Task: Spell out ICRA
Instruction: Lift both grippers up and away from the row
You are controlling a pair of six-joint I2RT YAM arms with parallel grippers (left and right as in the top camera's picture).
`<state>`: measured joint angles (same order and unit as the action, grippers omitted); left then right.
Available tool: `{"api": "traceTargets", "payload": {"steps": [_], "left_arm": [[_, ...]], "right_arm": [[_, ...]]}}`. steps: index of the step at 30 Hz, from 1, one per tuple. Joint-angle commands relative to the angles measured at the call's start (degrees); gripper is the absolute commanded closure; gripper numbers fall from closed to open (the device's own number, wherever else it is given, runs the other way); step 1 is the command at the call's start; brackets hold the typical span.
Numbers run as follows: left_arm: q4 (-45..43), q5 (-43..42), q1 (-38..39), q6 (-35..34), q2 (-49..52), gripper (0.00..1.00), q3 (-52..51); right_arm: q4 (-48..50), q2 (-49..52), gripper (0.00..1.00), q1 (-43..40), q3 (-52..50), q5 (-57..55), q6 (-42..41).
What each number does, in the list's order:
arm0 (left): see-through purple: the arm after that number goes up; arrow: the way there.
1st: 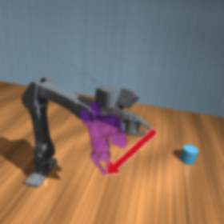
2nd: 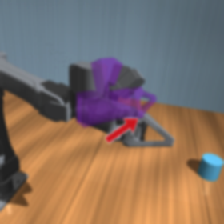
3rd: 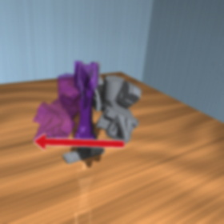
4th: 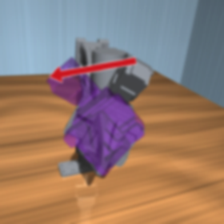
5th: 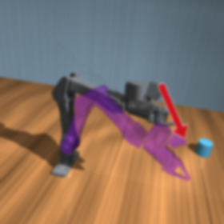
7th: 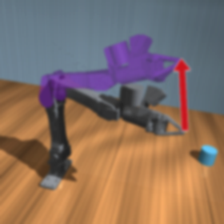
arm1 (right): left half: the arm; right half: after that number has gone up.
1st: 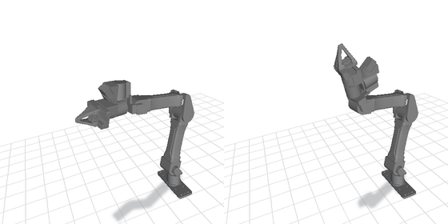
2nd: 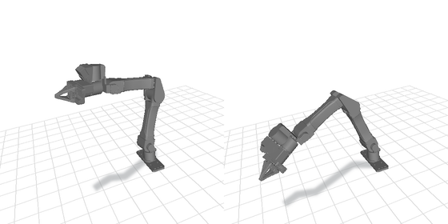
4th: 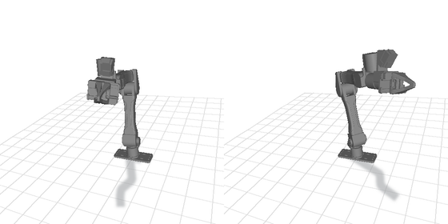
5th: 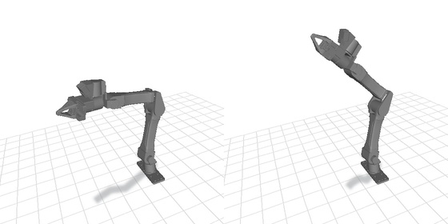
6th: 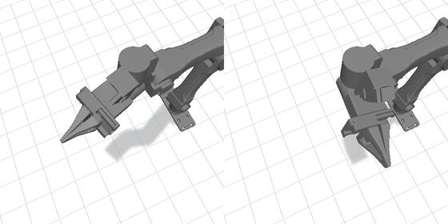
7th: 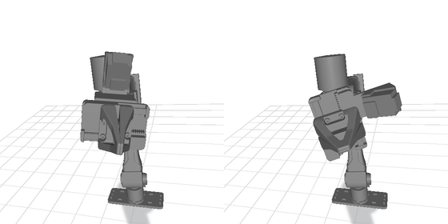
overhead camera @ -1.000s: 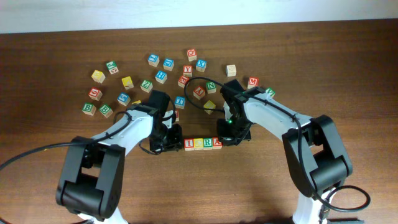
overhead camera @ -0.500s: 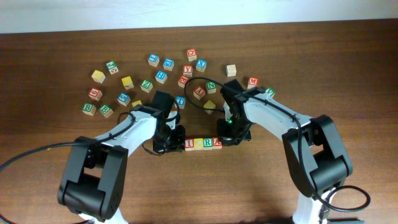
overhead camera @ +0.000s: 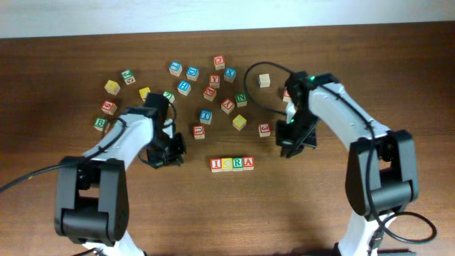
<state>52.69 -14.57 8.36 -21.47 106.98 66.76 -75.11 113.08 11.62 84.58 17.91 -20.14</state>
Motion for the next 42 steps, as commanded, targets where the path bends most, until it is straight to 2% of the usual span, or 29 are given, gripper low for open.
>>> {"api": "traceTargets", "payload": {"steps": [1,10,11,13,14,15,16,17,18,19,20,42], "left_arm": [[5.0,1.1,-2.8,5.0,-4.8,1.00,4.6],[15.9,1.5,-4.0,5.3,-32.8,1.00,4.9],[17.1,2.8,-4.0,5.3,-35.1,1.00,4.9],[19.4,6.2,-4.0,5.3,-40.1,1.00,4.6],[20.2,7.4,-4.0,4.9,-41.8,1.00,4.4],[21.0,8.5,-4.0,4.2,-44.2,1.00,4.1],[21.1,8.4,-4.0,4.2,-46.1,0.95,3.4],[21.1,8.4,-4.0,4.2,-47.0,0.80,2.8],[21.1,8.4,-4.0,4.2,-47.5,0.52,2.2],[21.1,8.4,-4.0,4.2,-47.5,0.11,1.7],[20.9,8.4,-4.0,4.2,-47.3,0.01,1.5],[20.1,8.4,-4.0,4.2,-44.5,0.01,1.4]], "right_arm": [[-4.7,-8.1,0.96,-2.4,3.3,-3.6,2.3],[-16.7,-43.9,0.95,-3.0,2.8,-6.5,3.6],[-17.1,-47.6,0.91,-3.0,2.5,-6.6,3.6],[-17.8,-54.5,0.57,-3.0,1.2,-6.6,3.6],[-17.9,-58.3,0.52,-3.0,0.0,-6.6,3.6],[-18.0,-62.3,0.43,-3.0,-1.3,-6.6,3.6],[-17.9,-65.9,0.18,-3.0,-2.7,-6.6,3.6],[-17.7,-68.2,0.07,-3.0,-3.7,-6.6,3.6],[-17.6,-70.1,0.05,-3.0,-4.8,-6.6,3.6],[-17.7,-71.6,0.00,-3.0,-5.5,-6.6,3.6],[-17.7,-72.3,0.02,-3.0,-5.8,-6.6,3.6],[-17.7,-72.4,0.02,-3.0,-5.8,-6.6,3.6]]}}
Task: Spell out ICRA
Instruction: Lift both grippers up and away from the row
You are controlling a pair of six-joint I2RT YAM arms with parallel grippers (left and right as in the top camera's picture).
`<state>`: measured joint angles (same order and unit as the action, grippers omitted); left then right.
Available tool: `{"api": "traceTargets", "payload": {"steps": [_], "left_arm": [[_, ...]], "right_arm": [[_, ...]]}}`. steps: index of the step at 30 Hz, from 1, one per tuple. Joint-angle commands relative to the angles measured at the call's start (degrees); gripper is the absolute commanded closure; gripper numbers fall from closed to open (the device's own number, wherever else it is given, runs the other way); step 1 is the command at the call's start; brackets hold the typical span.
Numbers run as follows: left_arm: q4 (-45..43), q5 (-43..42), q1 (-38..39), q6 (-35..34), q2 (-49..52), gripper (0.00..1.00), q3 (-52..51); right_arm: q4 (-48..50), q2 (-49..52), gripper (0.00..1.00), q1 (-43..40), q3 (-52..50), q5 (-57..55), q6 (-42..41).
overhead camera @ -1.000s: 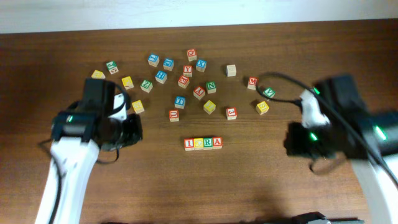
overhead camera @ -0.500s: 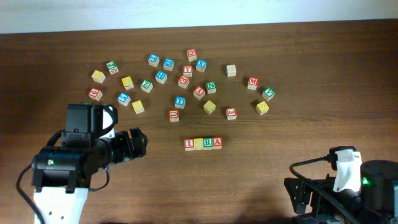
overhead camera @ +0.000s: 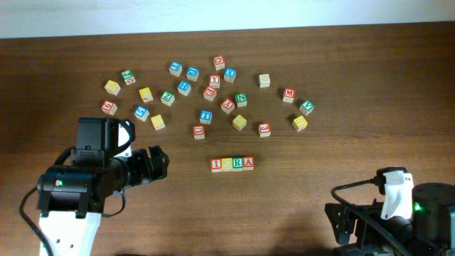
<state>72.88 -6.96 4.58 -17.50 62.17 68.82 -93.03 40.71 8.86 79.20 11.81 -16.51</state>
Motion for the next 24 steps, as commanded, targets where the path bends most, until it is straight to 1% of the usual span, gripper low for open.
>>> {"api": "traceTargets", "payload": {"steps": [1,8,10,12,15,16,20,21,24], "left_arm": [[-0.1,0.8,-0.2,0.2,0.3,0.01,-0.6],[-0.1,0.8,-0.3,0.2,0.3,0.01,-0.6],[-0.1,0.8,-0.3,0.2,0.3,0.01,-0.6],[-0.1,0.8,-0.2,0.2,0.3,0.00,-0.6],[-0.1,0.8,-0.3,0.2,0.3,0.01,-0.6],[-0.1,0.8,-0.3,0.2,0.3,0.01,-0.6],[-0.1,0.8,-0.3,0.2,0.3,0.01,-0.6],[-0.1,0.8,-0.3,0.2,0.3,0.01,-0.6],[-0.1,0.8,-0.3,0.2,0.3,0.01,-0.6]], "right_arm": [[0.2,0.0,0.02,-0.2,-0.5,-0.5,0.0],[0.2,-0.3,0.02,-0.3,-0.5,-0.5,0.0],[0.2,-1.3,0.02,-0.3,-0.6,-3.8,0.7],[2.2,-3.6,0.02,-0.3,-2.1,-4.0,1.4],[12.1,-9.8,0.02,-0.3,-8.4,-3.9,4.3],[19.2,-14.1,0.02,-0.3,-13.8,-3.9,5.9],[34.0,-26.5,0.02,-0.3,-30.2,-3.9,6.3],[36.8,-28.5,0.02,-0.3,-33.4,-3.9,6.7],[49.3,-33.5,0.02,-0.3,-45.4,-3.4,6.7]]}}
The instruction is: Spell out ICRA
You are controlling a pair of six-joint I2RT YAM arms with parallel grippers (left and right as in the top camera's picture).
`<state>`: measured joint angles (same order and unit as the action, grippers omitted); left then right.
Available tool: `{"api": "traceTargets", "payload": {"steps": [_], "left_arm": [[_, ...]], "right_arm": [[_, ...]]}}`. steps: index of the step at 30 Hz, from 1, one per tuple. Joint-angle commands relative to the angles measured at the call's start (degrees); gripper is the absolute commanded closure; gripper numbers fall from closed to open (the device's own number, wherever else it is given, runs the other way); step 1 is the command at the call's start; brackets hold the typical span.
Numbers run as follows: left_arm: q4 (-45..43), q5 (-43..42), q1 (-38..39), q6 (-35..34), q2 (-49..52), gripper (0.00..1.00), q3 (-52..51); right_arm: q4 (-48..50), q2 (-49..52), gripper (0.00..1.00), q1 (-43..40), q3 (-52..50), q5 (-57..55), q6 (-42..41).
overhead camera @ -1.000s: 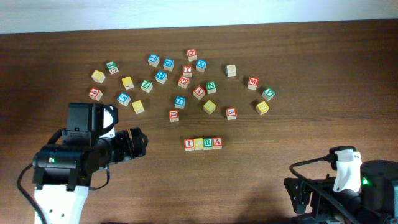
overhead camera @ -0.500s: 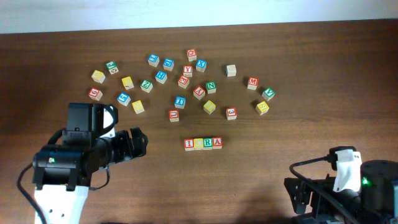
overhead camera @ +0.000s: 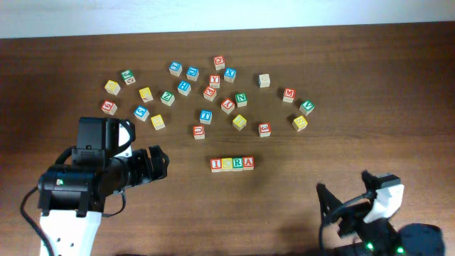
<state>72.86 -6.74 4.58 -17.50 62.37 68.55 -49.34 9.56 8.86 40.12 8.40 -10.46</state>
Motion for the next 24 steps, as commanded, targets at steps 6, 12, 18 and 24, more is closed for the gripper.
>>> {"api": "traceTargets", "payload": {"steps": [6,12,18,24], "left_arm": [[-0.1,0.6,-0.3,0.2,0.1,0.01,-0.4],[-0.1,0.6,-0.2,0.2,0.1,0.01,-0.4],[-0.1,0.6,-0.3,0.2,0.1,0.01,-0.4],[-0.1,0.6,-0.2,0.2,0.1,0.01,-0.4]], "right_arm": [[17.6,-6.4,0.02,-0.3,-19.0,0.1,1.7],[25.5,-9.4,0.02,-0.4,-26.9,0.1,5.1],[41.0,-9.4,0.02,-0.4,-36.6,0.1,7.1],[45.4,-9.4,0.02,-0.7,-39.8,-1.0,7.0]]}}
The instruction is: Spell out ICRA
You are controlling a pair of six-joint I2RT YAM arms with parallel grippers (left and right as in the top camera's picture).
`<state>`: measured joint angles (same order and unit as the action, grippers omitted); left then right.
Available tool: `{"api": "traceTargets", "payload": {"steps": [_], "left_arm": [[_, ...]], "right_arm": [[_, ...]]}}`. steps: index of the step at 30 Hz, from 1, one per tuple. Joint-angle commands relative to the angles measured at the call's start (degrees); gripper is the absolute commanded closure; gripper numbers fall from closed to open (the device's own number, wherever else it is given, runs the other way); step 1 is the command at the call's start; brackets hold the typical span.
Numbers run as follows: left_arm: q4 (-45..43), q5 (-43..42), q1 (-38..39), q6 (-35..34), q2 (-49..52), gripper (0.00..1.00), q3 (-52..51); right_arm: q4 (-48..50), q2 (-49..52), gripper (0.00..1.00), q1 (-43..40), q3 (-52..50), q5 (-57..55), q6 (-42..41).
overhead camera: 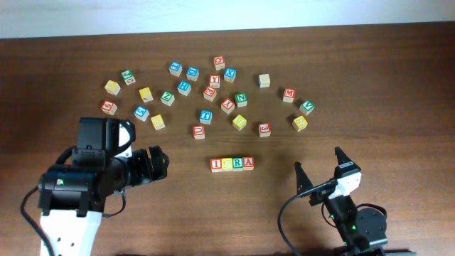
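Note:
Four letter blocks stand side by side in a row (232, 163) at the table's middle, reading I, C, R, A. My left gripper (158, 163) rests to the left of the row, well apart from it, fingers spread with nothing between them. My right gripper (320, 171) sits low at the right, below and right of the row, its two dark fingers (301, 178) splayed wide and empty.
Several loose letter blocks are scattered across the far half of the table, from a yellow one (111, 87) at the left to a yellow one (300, 123) at the right. A plain wooden block (264, 80) lies among them.
The right arm has shifted a little up and left near the table's front edge, its fingers now pointing toward the far side. The left arm and the blocks have not moved.
Both grippers were first out over the table on either side of the finished I-C-R-A row. Then both arms stood pulled back toward the front edge, the left beside the row, the right at the bottom right, where it has since kept shifting.

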<state>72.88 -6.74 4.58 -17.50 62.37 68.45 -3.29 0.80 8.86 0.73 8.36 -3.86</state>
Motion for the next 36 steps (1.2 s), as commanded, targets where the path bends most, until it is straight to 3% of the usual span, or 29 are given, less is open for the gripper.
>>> {"api": "traceTargets", "payload": {"steps": [1,36], "left_arm": [[-0.1,0.6,-0.3,0.2,0.1,0.01,-0.3],[-0.1,0.6,-0.3,0.2,0.1,0.01,-0.3]], "right_arm": [[-0.6,-0.6,0.02,-1.2,-0.4,-0.9,0.4],[-1.1,-0.6,0.02,-6.4,-0.4,-6.1,0.5]]}}
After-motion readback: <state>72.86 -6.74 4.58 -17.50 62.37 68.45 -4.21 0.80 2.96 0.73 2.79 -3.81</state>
